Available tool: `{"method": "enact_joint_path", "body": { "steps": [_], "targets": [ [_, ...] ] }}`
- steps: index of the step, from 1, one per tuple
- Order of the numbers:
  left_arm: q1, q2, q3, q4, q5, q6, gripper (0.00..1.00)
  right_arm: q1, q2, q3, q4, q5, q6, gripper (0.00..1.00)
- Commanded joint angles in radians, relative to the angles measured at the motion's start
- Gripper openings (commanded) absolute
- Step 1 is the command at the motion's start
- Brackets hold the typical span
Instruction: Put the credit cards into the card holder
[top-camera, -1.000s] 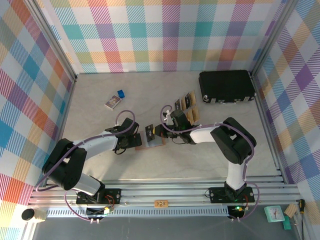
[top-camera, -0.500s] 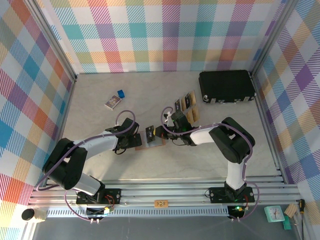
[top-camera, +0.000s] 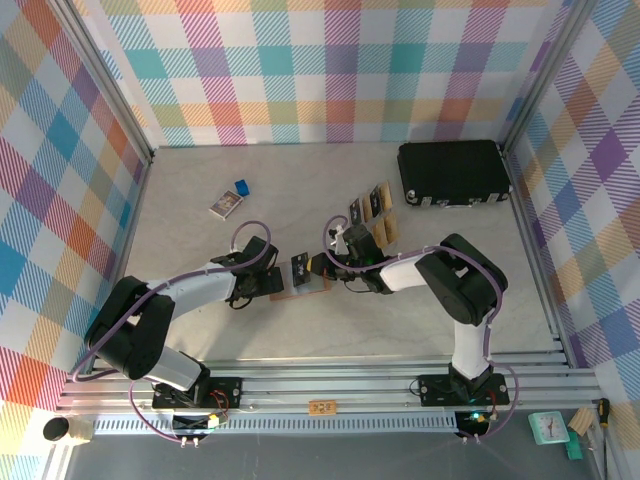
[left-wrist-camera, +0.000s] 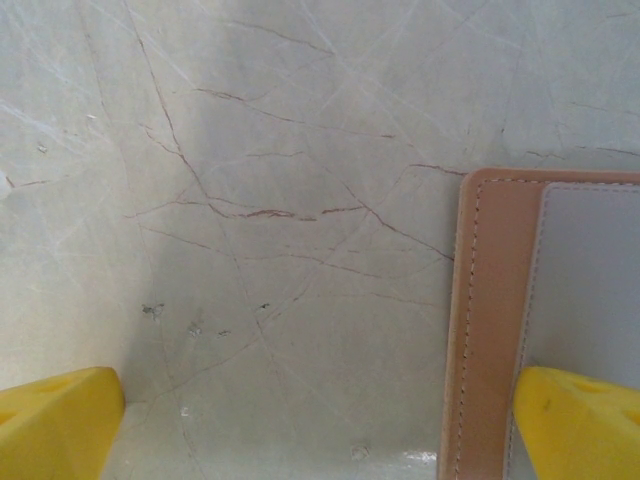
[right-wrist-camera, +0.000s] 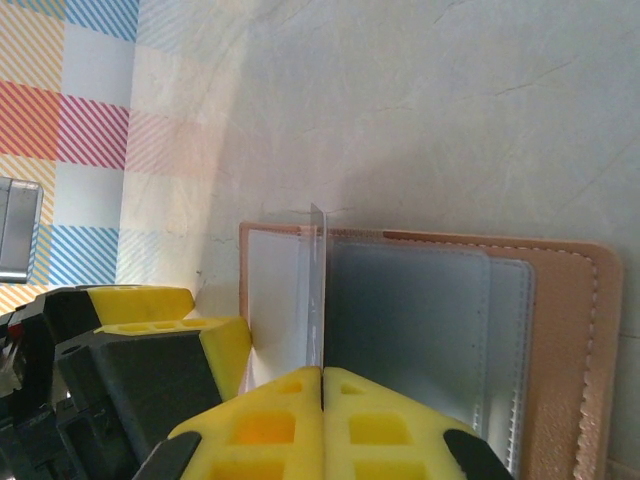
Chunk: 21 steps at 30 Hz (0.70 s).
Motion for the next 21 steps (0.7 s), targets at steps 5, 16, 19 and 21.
{"method": "enact_joint_path", "body": {
  "steps": [5,16,19,21],
  "targets": [
    [-0.009,0.018,-0.022,-0.015,-0.010,-0.008,1.00,-0.002,0.027,-0.020,0.068,-0.011,0.024,0.00],
    [-0.009,0.010,-0.024,-0.019,-0.010,-0.006,1.00,-0.001,0.023,-0.033,0.062,-0.006,0.019,0.00],
    [-0.009,0.009,-0.026,-0.019,-0.010,-0.006,1.00,-0.001,0.022,-0.034,0.064,-0.006,0.019,0.00],
    [-0.009,0.009,-0.027,-0.019,-0.011,-0.007,1.00,-0.001,0.022,-0.034,0.063,-0.006,0.019,0.00]
  ]
}}
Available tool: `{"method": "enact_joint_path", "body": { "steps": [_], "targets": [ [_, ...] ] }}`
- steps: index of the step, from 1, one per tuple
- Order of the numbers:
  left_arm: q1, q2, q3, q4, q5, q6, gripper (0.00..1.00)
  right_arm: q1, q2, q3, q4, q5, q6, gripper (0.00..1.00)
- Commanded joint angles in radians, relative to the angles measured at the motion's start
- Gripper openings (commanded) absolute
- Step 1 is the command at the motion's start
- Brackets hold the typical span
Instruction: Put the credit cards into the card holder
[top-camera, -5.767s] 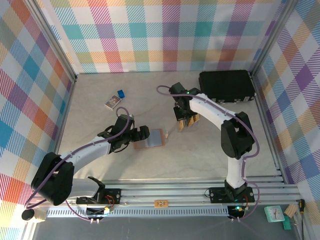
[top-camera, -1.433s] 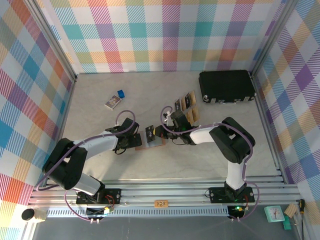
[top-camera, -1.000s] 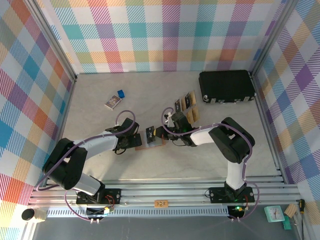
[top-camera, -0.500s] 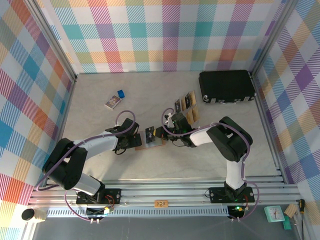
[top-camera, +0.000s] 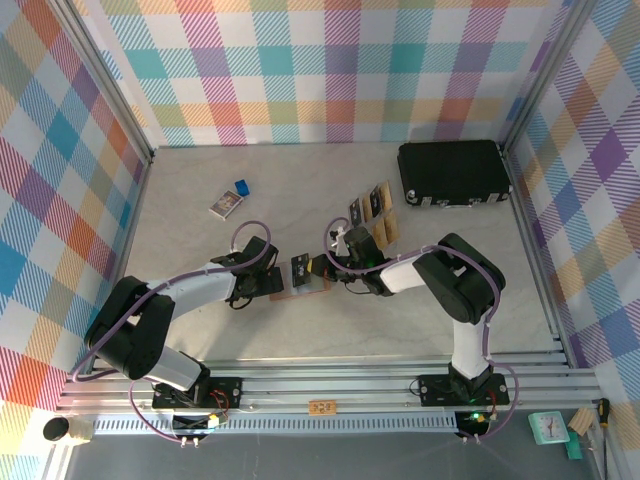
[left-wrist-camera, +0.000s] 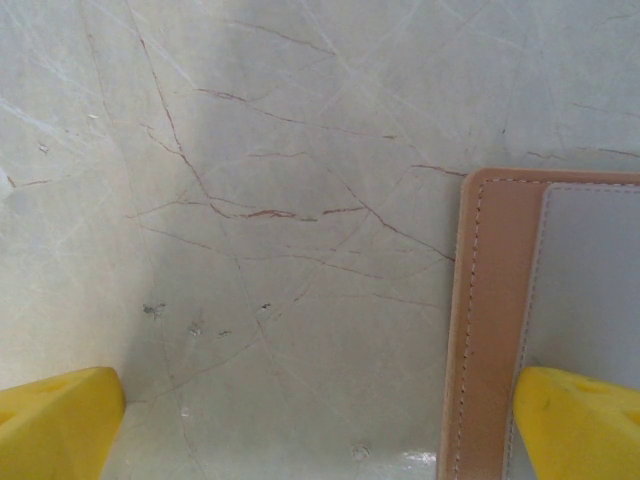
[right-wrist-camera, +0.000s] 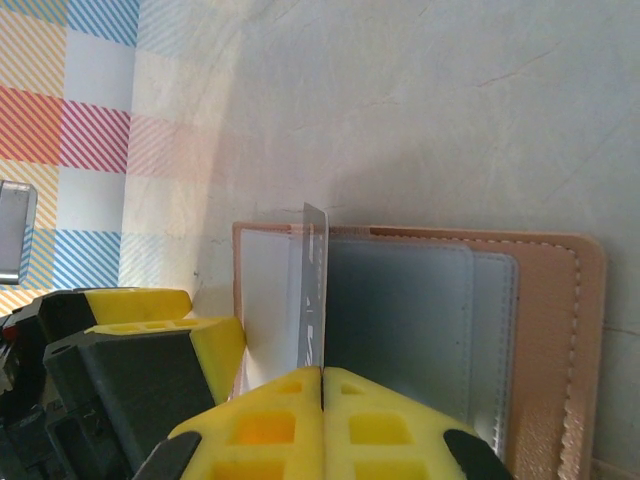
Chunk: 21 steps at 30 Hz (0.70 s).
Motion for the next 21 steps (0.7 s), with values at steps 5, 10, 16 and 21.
{"method": "enact_joint_path", "body": {
  "steps": [5,10,16,21],
  "targets": [
    [-0.009,0.014,-0.029,-0.016,-0.011,-0.004,1.00,0.000,0.010,-0.016,0.022,-0.009,0.000,0.00],
    [-0.009,0.015,-0.029,-0.015,-0.009,-0.003,1.00,-0.001,0.009,-0.019,0.029,-0.012,0.003,0.00],
    [-0.009,0.017,-0.030,-0.014,-0.009,-0.006,1.00,0.003,0.014,-0.016,0.036,-0.021,0.011,0.00],
    [-0.009,0.017,-0.032,-0.012,-0.008,-0.007,1.00,0.007,0.025,-0.011,0.042,-0.027,0.016,0.00]
  ]
}}
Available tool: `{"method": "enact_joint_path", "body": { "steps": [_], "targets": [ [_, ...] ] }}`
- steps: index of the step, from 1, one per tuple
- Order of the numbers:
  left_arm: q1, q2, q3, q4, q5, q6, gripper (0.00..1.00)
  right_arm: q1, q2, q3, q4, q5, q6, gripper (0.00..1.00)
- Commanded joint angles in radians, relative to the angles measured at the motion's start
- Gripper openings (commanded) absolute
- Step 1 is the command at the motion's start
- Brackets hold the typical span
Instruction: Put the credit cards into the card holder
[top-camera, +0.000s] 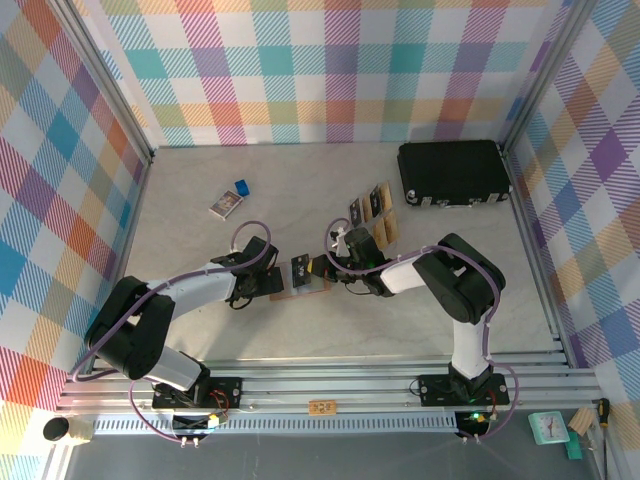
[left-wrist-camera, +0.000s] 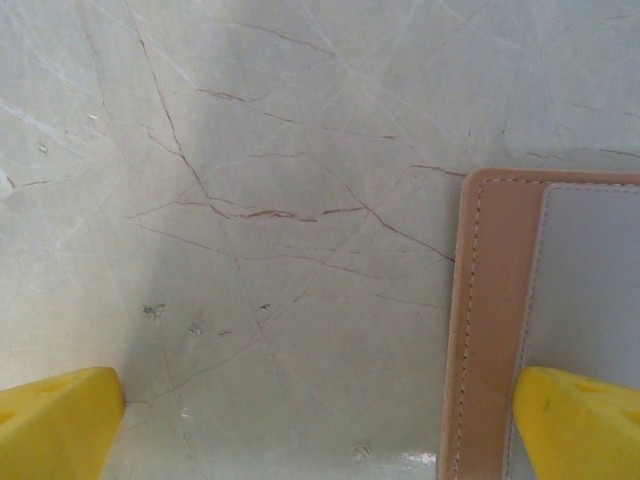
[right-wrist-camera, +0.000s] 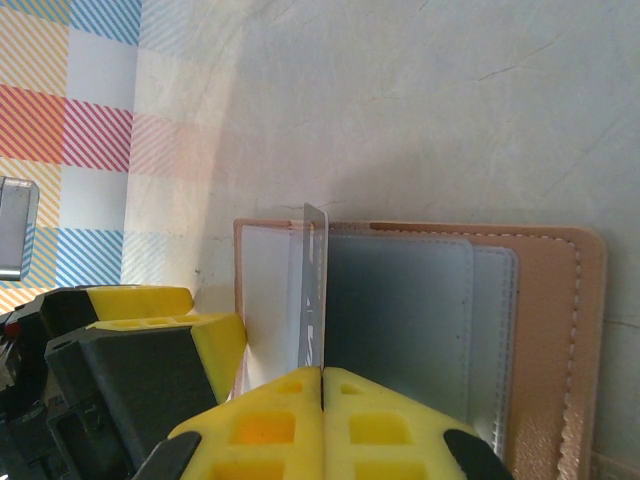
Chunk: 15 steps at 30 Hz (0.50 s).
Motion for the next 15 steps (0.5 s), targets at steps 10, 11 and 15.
{"method": "enact_joint_path", "body": {
  "steps": [10,11,15],
  "targets": [
    [-0.008,0.020,-0.028,-0.014,-0.006,-0.006,1.00,0.018,0.044,0.007,0.037,-0.046,0.023,0.00],
    [-0.008,0.020,-0.030,-0.013,-0.005,-0.006,1.00,0.018,0.044,0.007,0.038,-0.046,0.022,0.00],
    [-0.008,0.020,-0.030,-0.013,-0.006,-0.007,1.00,0.018,0.040,0.001,0.037,-0.043,0.023,0.00]
  ]
}}
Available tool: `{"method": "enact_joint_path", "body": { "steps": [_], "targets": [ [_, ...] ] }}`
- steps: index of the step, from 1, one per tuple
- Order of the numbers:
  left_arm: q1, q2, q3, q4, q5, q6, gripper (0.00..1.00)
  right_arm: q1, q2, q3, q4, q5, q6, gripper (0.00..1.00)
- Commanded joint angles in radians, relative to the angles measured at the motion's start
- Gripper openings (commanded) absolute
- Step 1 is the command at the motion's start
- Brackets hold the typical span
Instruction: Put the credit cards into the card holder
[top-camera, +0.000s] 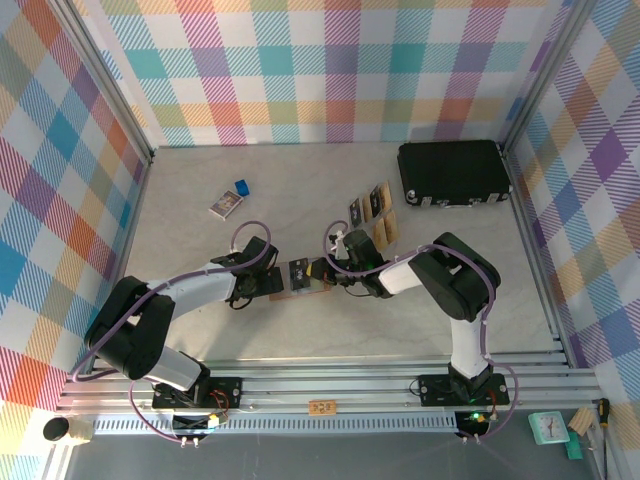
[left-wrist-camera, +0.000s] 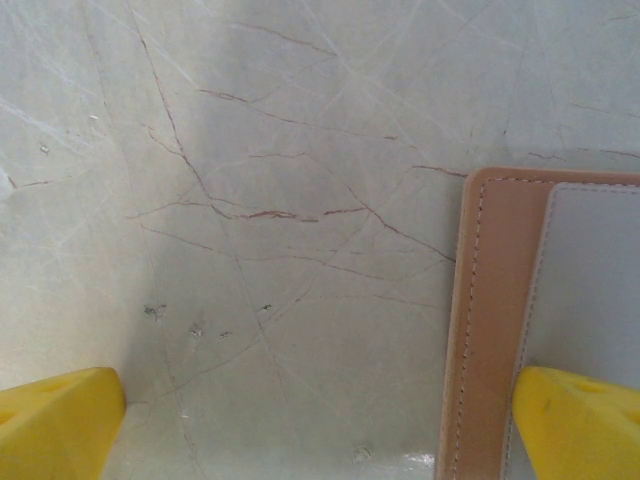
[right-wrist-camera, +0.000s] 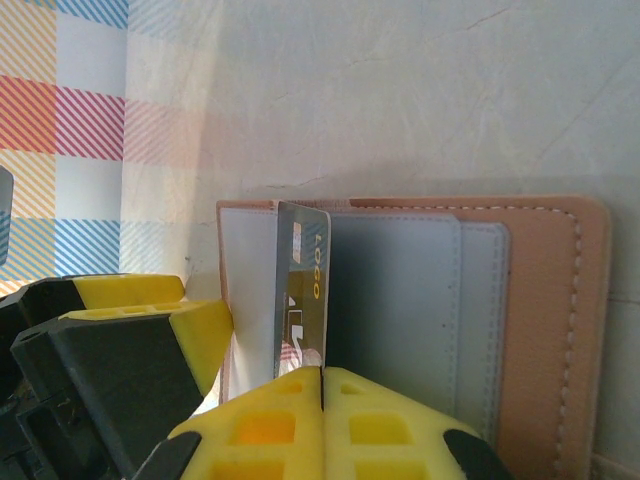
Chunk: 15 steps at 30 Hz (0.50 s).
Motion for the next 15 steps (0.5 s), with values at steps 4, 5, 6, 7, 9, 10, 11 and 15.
{"method": "enact_joint_path", "body": {
  "steps": [4,5,6,7,9,10,11,15],
  "targets": [
    [-0.008,0.019,-0.028,-0.014,-0.006,-0.007,1.00,0.009,0.004,-0.010,0.022,-0.011,0.005,0.00],
    [-0.008,0.019,-0.028,-0.014,-0.005,-0.007,1.00,0.008,0.002,-0.013,0.021,-0.009,0.004,0.00],
    [-0.008,0.020,-0.028,-0.014,-0.007,-0.007,1.00,0.010,0.001,-0.017,0.021,-0.005,0.006,0.00],
    [-0.008,0.020,-0.028,-0.014,-0.006,-0.006,1.00,0.009,-0.002,-0.022,0.021,-0.002,0.006,0.00],
    [-0.008,0.021,-0.029,-0.014,-0.005,-0.007,1.00,0.009,-0.007,-0.032,0.021,0.003,0.007,0.00],
    [-0.008,0.021,-0.030,-0.011,-0.005,-0.008,1.00,0.009,-0.010,-0.036,0.021,0.006,0.008,0.00],
    [-0.008,0.023,-0.031,-0.010,-0.004,-0.008,1.00,0.009,-0.013,-0.041,0.022,0.009,0.007,0.00],
    [-0.009,0.023,-0.032,-0.010,-0.003,-0.007,1.00,0.009,-0.021,-0.049,0.015,0.015,0.005,0.00]
  ]
}}
